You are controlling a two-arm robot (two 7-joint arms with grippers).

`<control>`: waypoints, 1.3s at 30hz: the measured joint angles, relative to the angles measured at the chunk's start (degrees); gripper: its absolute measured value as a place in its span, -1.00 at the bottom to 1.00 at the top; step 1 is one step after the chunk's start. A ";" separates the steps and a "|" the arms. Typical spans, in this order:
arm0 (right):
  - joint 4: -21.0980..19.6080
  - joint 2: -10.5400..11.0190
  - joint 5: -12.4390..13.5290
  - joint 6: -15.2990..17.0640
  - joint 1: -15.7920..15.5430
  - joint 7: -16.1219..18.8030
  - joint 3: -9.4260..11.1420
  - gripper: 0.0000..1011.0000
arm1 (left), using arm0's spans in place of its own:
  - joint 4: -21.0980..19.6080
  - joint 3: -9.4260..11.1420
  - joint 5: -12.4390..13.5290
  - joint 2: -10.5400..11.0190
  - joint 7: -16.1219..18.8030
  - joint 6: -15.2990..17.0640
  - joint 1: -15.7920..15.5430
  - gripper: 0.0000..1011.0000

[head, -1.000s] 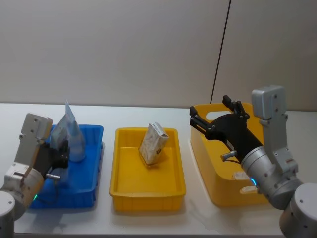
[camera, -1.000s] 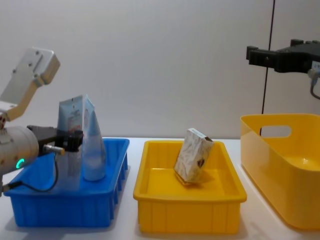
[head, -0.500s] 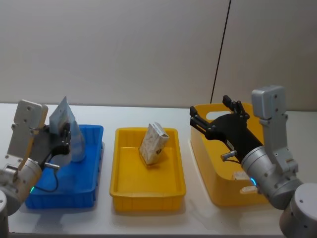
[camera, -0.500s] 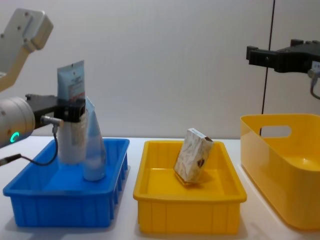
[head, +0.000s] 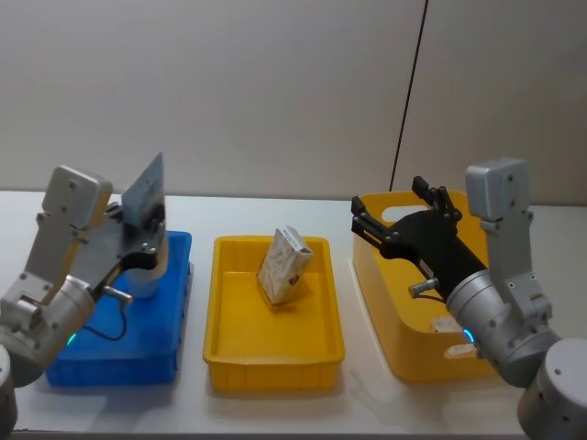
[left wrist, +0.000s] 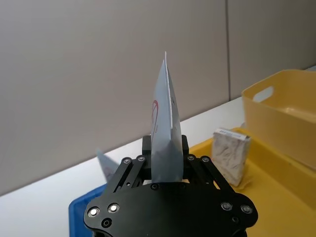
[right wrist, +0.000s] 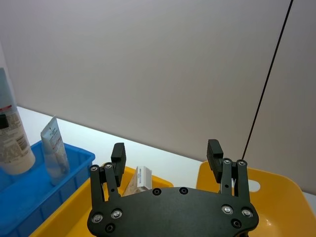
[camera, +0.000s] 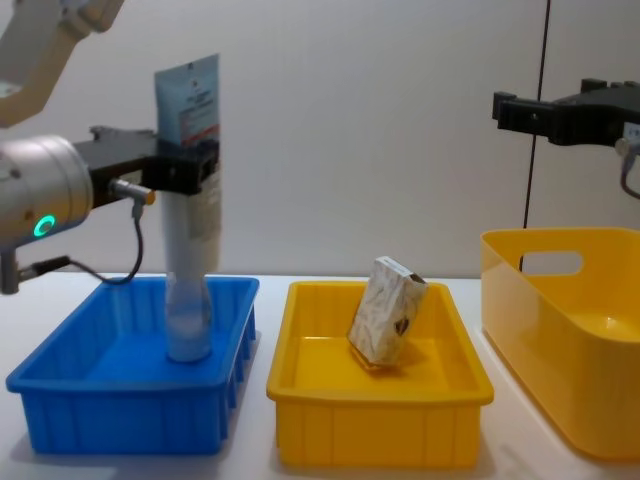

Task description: Bimanual collaborative sorting of washing and personal care products

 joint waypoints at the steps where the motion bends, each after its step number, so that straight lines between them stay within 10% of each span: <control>1: 0.00 0.00 0.00 0.00 0.00 0.00 0.00 0.99 | -0.27 0.35 0.00 0.01 -0.75 -0.39 -0.27 -0.50; 22: 0.00 0.56 0.78 0.00 -0.01 0.95 -0.32 0.99 | 2.59 5.59 0.52 -4.35 -8.92 -3.84 -7.20 -0.50; 39: 0.22 3.70 4.97 2.07 0.56 8.55 -2.16 0.99 | 6.78 7.36 0.85 -7.72 -11.83 -4.25 -10.80 -0.50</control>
